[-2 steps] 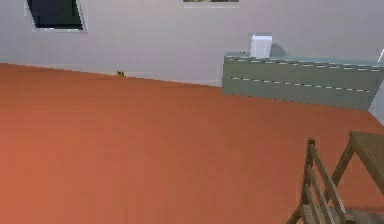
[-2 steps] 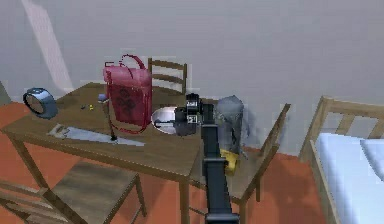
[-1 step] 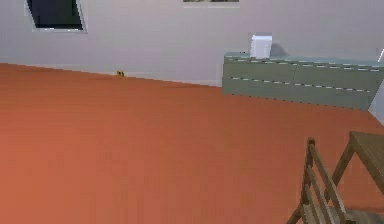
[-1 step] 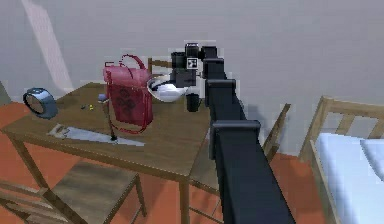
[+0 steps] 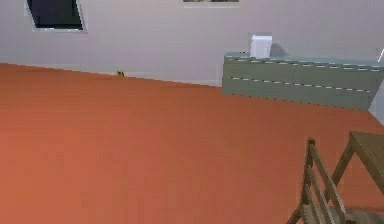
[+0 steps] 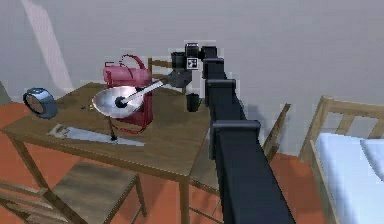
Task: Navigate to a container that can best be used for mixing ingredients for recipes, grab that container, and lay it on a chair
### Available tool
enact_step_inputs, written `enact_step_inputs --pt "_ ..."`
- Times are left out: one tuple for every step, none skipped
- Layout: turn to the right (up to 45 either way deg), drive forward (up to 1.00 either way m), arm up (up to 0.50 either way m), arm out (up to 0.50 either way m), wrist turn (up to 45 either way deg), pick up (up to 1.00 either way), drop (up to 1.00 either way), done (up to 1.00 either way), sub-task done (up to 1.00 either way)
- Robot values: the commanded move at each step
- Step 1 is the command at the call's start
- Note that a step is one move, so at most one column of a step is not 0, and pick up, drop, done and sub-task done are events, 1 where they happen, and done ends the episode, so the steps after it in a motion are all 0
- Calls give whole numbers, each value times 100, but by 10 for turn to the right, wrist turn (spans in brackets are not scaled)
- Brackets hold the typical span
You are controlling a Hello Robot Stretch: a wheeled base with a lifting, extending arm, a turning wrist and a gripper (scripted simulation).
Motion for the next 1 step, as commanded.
enact_step_inputs --pt "0 0 0 0 -450 0 0 0 0"
